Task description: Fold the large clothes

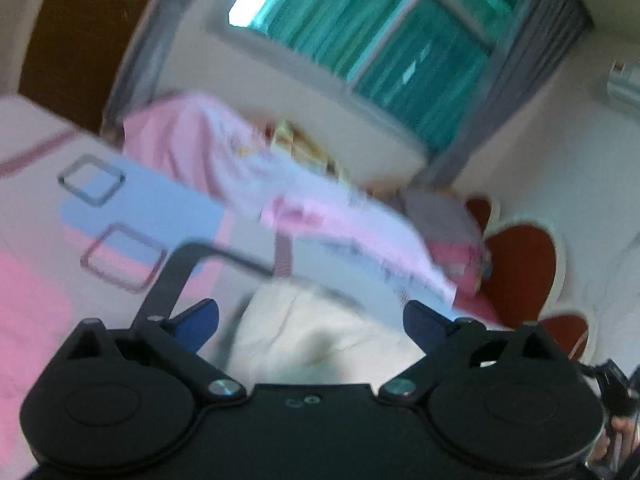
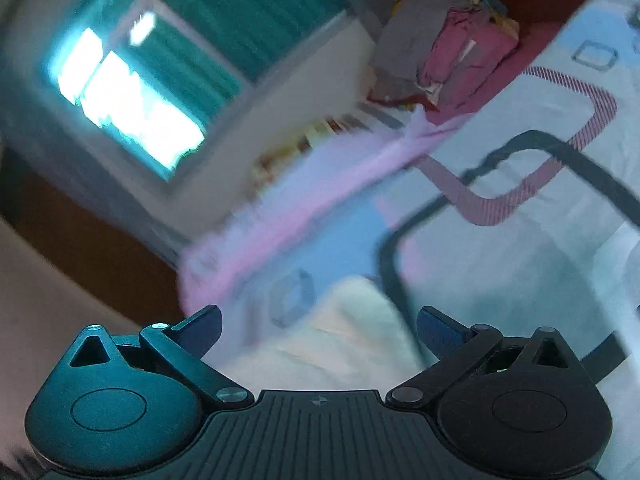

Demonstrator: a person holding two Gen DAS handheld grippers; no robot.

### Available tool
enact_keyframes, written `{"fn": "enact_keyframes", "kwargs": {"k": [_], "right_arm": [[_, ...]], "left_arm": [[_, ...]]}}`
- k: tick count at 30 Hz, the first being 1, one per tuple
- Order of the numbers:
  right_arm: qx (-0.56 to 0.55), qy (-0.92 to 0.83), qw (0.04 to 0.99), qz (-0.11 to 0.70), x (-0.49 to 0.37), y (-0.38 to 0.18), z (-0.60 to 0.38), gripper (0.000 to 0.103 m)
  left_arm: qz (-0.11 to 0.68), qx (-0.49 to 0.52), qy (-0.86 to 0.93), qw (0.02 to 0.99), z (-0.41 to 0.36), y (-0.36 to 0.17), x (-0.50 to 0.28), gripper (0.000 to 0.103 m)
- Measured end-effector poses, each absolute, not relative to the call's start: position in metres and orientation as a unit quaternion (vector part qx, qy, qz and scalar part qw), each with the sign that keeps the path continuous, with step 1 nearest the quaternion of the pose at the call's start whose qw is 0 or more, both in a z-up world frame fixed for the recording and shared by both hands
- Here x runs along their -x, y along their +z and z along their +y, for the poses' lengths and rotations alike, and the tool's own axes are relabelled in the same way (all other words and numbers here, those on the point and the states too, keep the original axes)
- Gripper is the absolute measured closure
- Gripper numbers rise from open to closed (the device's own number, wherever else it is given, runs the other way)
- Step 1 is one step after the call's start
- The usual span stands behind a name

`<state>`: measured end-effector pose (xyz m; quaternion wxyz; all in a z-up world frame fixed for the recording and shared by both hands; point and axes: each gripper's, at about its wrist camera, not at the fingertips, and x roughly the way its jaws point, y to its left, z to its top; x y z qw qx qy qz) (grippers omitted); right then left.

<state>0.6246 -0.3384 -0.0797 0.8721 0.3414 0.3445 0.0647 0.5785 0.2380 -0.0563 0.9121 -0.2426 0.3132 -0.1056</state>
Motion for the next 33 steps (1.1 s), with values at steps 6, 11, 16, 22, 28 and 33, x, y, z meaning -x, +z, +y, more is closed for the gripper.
{"fn": "enact_keyframes", "kwargs": {"k": [6, 11, 16, 22, 28, 33], "right_arm": [[-0.282, 0.063, 0.877, 0.383, -0.647, -0.114, -0.317, 0.0], [-0.219, 0.094, 0.878, 0.414, -0.659, -0.117, -0.294, 0.058], [-0.162, 0.095, 0.91, 0.37, -0.648, -0.1, -0.281, 0.091], [-0.162, 0.077, 0.919, 0.352, -0.653, -0.101, -0.283, 0.091], [-0.154, 0.044, 0.897, 0.411, -0.662, -0.146, -0.278, 0.091], [-0.141, 0.041, 0.897, 0.417, -0.661, -0.148, -0.277, 0.091]], "left_arm": [[0.4, 0.2, -0.118, 0.887, 0.238, -0.093, -0.617, 0.014], [0.434, 0.195, -0.171, 0.863, 0.228, -0.11, -0.637, 0.066], [0.366, 0.153, -0.185, 0.899, 0.222, -0.087, -0.627, 0.096], [0.35, 0.132, -0.179, 0.91, 0.222, -0.079, -0.632, 0.096], [0.386, 0.157, -0.157, 0.895, 0.222, -0.122, -0.642, 0.094], [0.385, 0.146, -0.144, 0.9, 0.224, -0.126, -0.64, 0.083]]}}
